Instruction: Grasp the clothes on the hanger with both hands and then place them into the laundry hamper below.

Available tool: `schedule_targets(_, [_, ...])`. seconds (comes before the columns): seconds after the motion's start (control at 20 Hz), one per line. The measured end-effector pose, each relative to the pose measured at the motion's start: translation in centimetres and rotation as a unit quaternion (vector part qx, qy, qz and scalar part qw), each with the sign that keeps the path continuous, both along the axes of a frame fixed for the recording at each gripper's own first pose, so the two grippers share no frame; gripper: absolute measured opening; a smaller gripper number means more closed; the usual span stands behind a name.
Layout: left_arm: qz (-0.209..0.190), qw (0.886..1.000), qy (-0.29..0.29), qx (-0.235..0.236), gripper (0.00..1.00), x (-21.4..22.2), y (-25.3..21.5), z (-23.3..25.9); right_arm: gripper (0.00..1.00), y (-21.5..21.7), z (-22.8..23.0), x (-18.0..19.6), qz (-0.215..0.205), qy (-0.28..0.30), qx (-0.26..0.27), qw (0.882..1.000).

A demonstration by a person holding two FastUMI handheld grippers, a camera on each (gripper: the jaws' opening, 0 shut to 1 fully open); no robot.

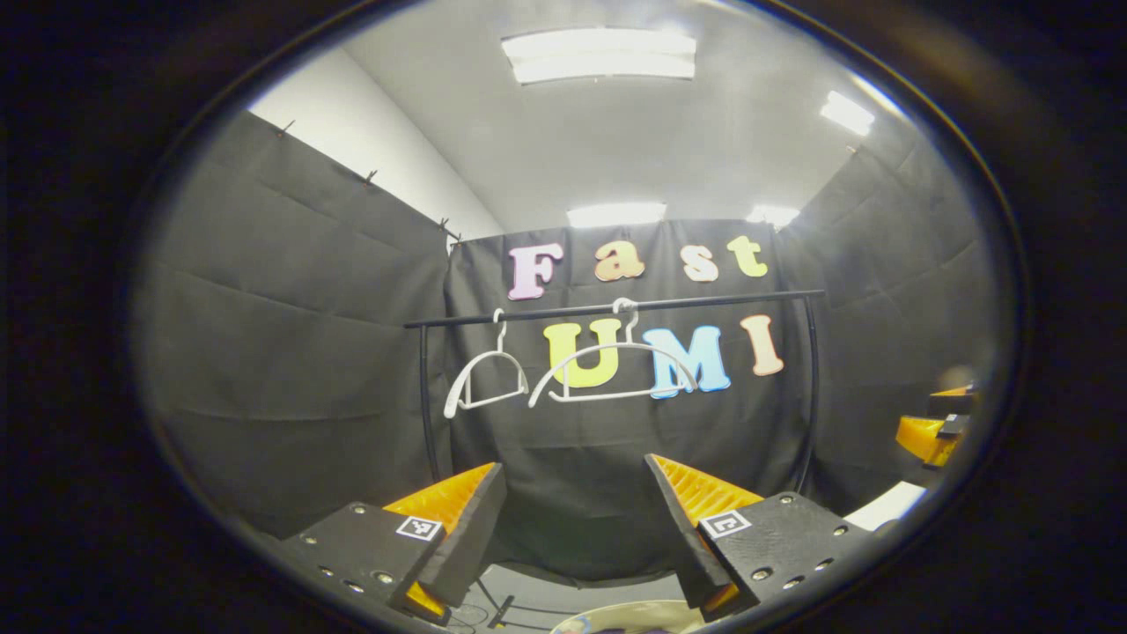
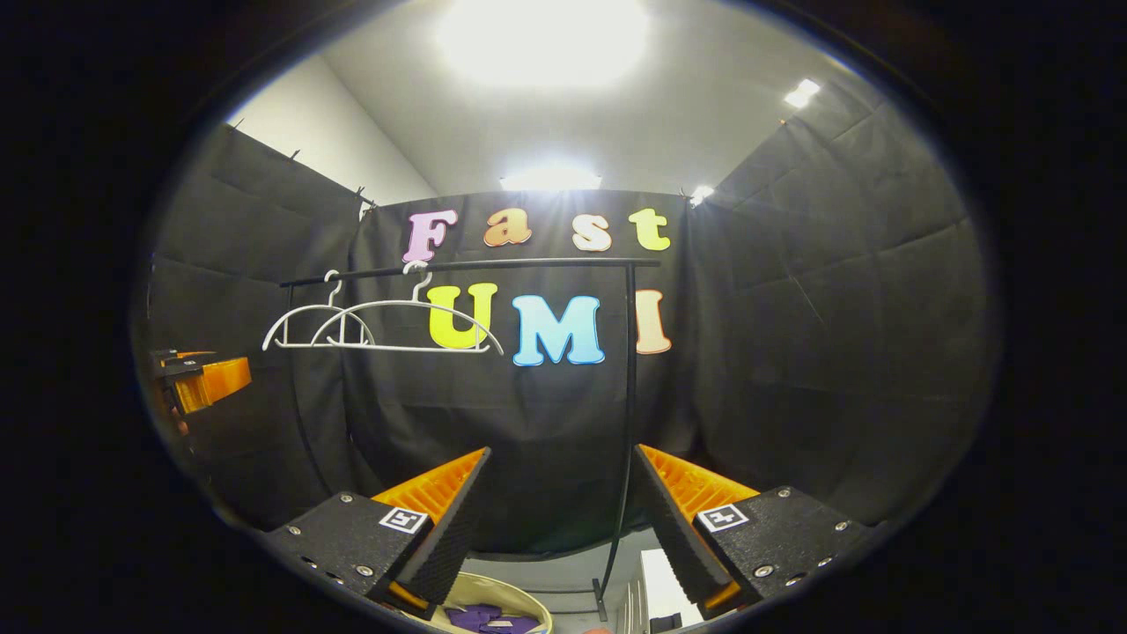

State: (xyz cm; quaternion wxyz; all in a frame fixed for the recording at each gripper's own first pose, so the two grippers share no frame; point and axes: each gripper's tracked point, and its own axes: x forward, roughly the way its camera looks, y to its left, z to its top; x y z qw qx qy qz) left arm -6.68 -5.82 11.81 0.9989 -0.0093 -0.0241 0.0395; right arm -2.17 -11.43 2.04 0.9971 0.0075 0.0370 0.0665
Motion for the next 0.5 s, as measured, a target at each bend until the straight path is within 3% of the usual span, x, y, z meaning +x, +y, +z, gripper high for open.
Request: schedule_targets(0.5, [0.002, 1.000, -0.010, 0.005, 0.96, -0.01, 0.61, 0.82, 0.95, 0.89, 0.67, 0.99, -0.003, -0.011, 0.005, 1.000])
